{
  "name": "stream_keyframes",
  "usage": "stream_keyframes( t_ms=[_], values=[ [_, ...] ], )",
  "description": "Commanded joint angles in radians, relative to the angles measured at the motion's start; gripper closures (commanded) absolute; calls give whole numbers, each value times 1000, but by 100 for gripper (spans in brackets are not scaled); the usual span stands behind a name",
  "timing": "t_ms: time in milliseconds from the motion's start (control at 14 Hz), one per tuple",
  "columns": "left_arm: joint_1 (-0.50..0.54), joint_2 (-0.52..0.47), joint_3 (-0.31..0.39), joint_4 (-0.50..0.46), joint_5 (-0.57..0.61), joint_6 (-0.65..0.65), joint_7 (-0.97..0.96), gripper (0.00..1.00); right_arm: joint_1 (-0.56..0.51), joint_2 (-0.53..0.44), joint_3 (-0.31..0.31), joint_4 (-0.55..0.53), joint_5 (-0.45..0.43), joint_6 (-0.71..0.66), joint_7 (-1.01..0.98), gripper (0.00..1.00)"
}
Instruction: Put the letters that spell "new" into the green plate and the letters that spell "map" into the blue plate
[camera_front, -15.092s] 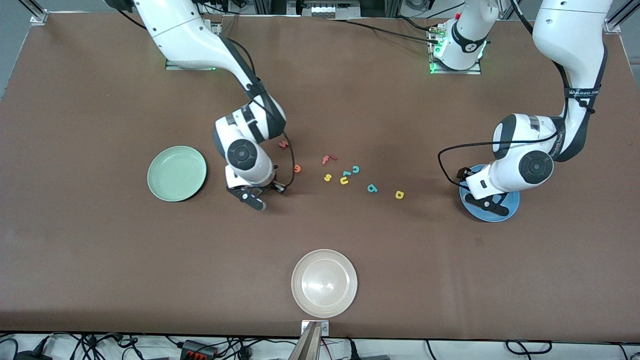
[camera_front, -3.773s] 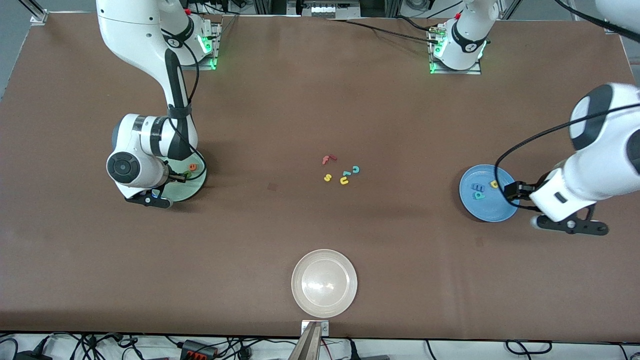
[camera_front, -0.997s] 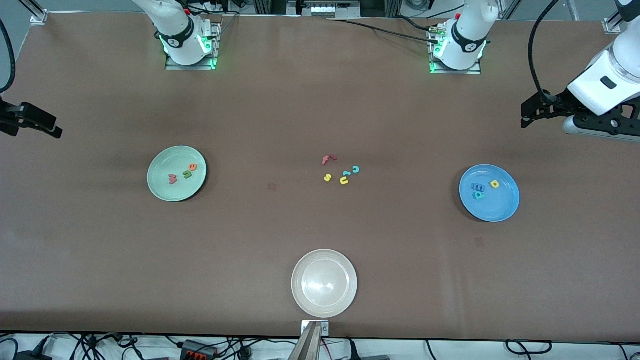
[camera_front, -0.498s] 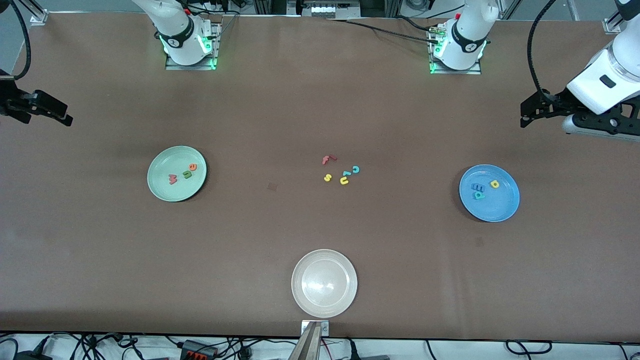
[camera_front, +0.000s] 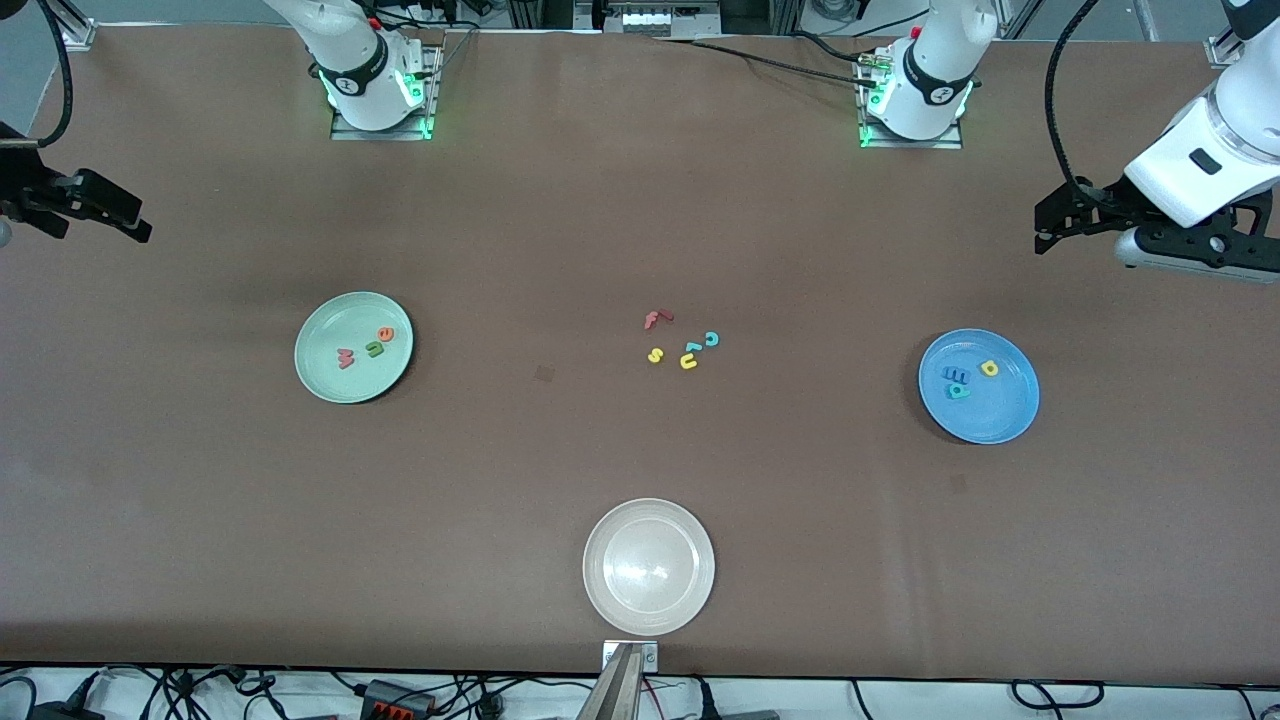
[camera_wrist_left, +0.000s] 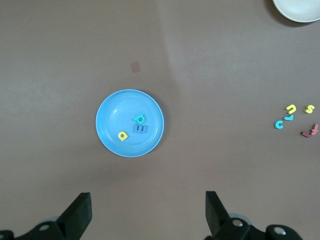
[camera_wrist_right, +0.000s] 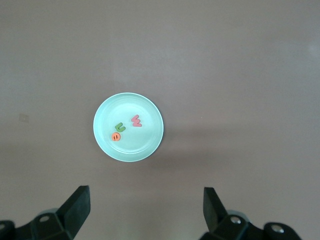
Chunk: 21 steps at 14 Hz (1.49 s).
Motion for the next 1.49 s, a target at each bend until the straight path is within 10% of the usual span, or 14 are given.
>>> stream_keyframes(
  t_ms=[0, 1424],
  values=[
    [1, -7, -2, 12, -7, -19, 13, 0, -8, -35, 12, -24, -17, -8, 14, 0],
    [1, -7, -17, 12, 8, -21, 10, 0, -8, -38, 12, -26, -17, 6, 14, 0]
  ],
)
